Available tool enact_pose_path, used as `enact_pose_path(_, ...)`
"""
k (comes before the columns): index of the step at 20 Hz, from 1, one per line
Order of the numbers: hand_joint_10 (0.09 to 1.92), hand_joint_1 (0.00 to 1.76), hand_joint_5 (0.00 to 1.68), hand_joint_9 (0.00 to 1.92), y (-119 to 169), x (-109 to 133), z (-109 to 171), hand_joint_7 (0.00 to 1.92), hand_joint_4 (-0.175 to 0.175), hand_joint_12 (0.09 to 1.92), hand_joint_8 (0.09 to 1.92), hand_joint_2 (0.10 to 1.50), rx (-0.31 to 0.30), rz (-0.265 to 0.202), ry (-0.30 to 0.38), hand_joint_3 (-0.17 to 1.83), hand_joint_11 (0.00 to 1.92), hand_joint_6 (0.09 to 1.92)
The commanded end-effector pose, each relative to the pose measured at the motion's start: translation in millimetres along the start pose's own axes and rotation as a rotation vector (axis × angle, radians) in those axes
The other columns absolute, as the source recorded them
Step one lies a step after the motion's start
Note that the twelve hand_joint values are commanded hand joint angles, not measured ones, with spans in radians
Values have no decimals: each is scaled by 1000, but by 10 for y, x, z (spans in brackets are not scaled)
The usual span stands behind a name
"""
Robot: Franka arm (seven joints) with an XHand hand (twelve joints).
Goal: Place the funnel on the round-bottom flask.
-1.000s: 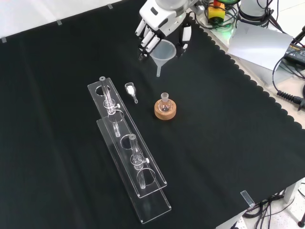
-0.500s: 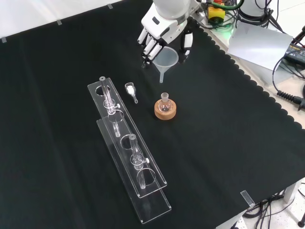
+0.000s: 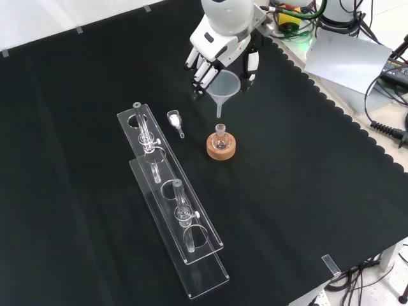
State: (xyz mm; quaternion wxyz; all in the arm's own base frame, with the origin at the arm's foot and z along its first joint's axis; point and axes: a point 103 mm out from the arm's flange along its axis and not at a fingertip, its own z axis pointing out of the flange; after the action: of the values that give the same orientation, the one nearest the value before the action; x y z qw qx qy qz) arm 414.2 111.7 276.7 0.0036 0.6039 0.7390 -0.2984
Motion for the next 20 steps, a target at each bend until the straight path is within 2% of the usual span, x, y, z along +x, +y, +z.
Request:
enact_pose_path(1,520,844,551,1050,63,102,53,528,-17,1165,637,698,8,-15,1,572,673,365)
enact_pose_path(6,521,845,548,1051,123,172,85,528,-18,1165,638,698,15,-22,-4,573,675,377)
enact_pose_path(20,520,846,541,1053,176,159,143,527,-19,1159,641,698,38,-20,-1,577,684,408)
